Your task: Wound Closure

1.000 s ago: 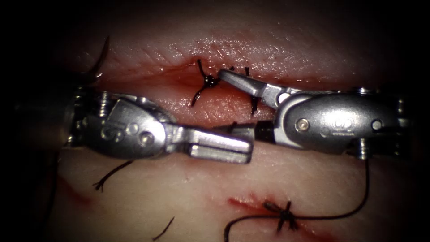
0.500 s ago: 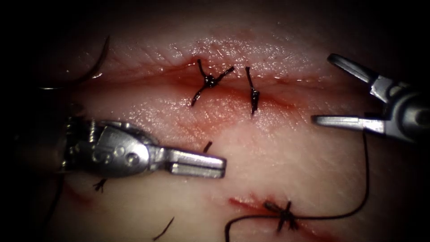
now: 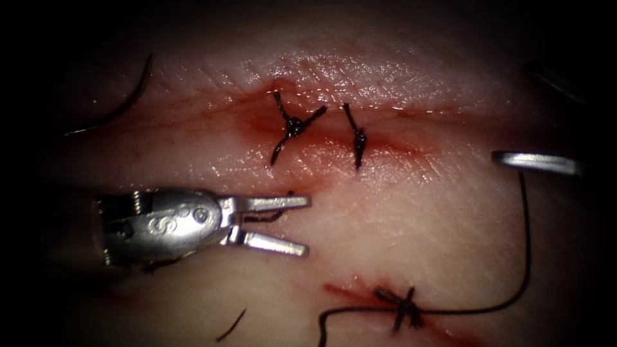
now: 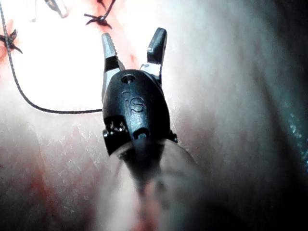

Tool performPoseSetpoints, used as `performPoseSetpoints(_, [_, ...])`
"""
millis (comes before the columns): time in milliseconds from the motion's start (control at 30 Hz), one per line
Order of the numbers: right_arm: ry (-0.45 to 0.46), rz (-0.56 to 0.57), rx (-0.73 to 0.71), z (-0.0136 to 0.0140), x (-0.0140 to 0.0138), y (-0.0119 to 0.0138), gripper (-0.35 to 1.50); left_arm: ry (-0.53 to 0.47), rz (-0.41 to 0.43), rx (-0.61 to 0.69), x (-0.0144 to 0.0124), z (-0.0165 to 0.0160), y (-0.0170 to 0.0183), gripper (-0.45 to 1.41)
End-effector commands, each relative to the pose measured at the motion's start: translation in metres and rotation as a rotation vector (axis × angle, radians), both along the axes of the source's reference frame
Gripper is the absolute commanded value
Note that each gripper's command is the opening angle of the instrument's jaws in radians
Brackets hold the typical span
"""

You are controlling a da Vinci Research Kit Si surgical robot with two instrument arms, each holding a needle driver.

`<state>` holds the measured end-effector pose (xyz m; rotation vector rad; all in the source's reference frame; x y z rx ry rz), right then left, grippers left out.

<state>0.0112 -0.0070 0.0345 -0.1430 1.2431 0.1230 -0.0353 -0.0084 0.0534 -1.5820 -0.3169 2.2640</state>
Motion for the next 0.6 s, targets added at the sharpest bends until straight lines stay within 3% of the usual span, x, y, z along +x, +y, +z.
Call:
performPoseSetpoints(33, [0.001, -0.002, 0.003, 0.0005, 0.0008, 0.0003, 1.46, 0.025, -0.007, 0.029, -0.0002, 0.0004, -0.0003, 0.57])
performPoseSetpoints(133, [-0.004, -0.005, 0.004, 0.0005, 0.0008, 0.0002, 1.46, 0.095, -0.024, 0.099, 0.0009, -0.0002, -0.0008, 0.59])
performPoseSetpoints(233, [-0.005, -0.005, 0.003, 0.0005, 0.0009, 0.0001, 1.46, 0.1, -0.019, 0.174, 0.0022, -0.0014, -0.0018, 0.47])
performPoseSetpoints(400, [-0.012, -0.01, 0.005, 0.0005, 0.0009, 0.0001, 1.46, 0.089, -0.006, 0.292, 0.0041, -0.0032, -0.0031, 0.46])
performPoseSetpoints(600, [-0.021, -0.018, 0.006, 0.0005, 0.0009, -0.0001, 1.45, 0.138, 0.008, 0.299, 0.0068, -0.0043, -0.0029, 0.57])
